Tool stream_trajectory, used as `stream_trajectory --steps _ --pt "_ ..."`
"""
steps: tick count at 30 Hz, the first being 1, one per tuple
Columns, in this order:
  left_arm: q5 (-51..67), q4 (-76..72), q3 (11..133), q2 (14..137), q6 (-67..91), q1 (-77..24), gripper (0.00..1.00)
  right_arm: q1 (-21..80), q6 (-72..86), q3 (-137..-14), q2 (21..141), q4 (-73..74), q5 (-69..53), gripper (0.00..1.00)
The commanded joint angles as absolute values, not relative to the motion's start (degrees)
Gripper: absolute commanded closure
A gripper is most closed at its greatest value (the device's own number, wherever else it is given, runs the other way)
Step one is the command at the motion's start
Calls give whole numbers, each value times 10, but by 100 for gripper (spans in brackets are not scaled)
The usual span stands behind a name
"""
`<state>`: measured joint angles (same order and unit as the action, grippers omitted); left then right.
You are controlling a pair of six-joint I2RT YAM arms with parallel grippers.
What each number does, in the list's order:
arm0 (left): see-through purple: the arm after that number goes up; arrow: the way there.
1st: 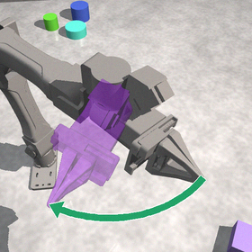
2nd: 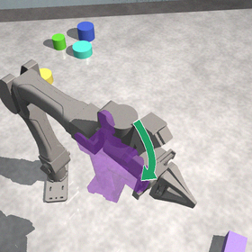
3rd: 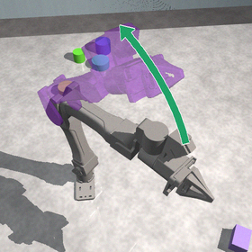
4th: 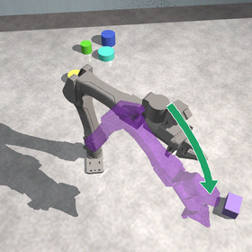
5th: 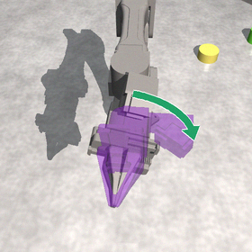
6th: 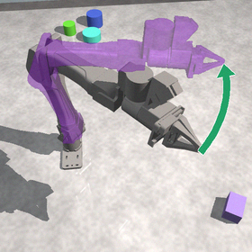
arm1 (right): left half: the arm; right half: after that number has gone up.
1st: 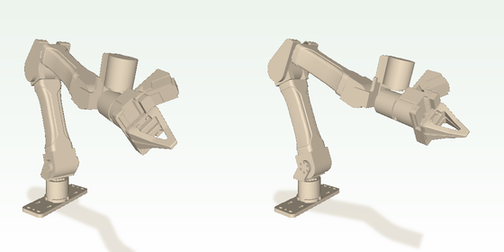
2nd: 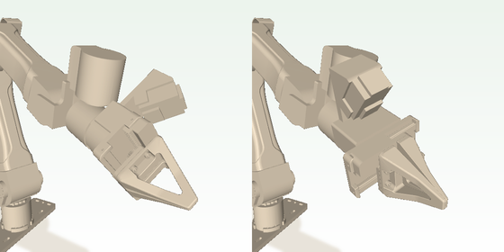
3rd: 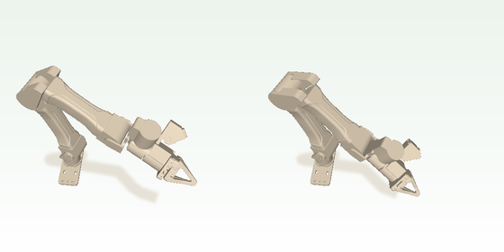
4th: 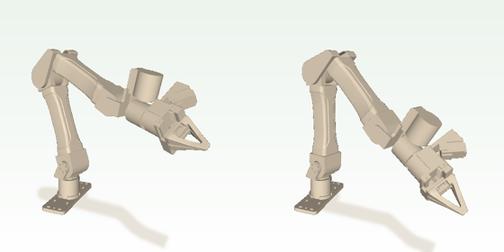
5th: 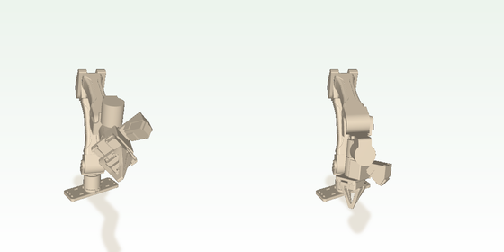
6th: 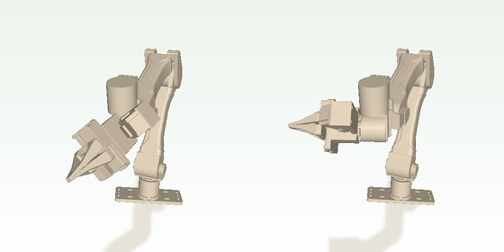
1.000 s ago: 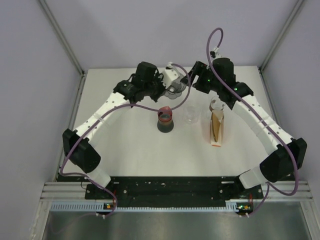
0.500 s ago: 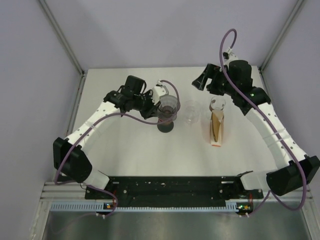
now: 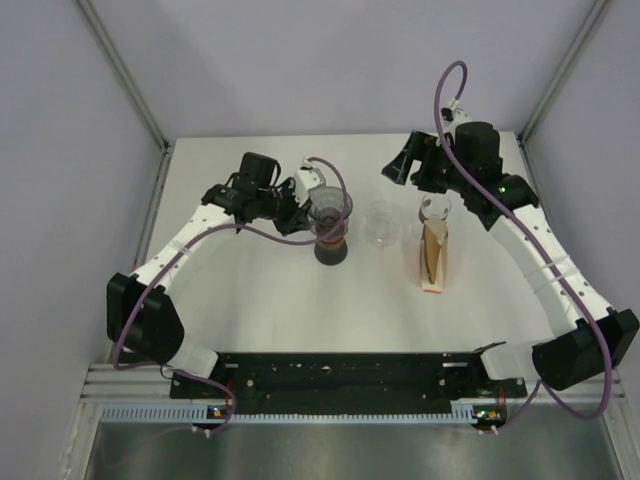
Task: Place the coffee filter in the dripper
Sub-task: Place the coffee dripper in the dripper holder.
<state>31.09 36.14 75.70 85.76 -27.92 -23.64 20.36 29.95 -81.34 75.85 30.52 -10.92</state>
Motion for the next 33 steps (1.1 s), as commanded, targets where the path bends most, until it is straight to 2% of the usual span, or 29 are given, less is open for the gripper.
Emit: stream_trajectory --steps 1,15,19,23,28,33 --pt "345 321 744 845 -291 -237 100 199 288 -812 754 294 -113 20" --pt "339 352 744 862 -330 -237 99 200 279 -801 737 294 -109 20" --pt "334 369 758 865 -330 -237 91 199 274 -800 732 294 -106 18" --pt "335 371 761 864 -333 -237 89 200 270 -800 730 295 -106 18" --pt "325 367 766 868 -330 -237 77 199 266 -801 730 300 -105 18" --pt "314 376 775 878 -328 -237 55 199 258 -804 730 305 -108 18"
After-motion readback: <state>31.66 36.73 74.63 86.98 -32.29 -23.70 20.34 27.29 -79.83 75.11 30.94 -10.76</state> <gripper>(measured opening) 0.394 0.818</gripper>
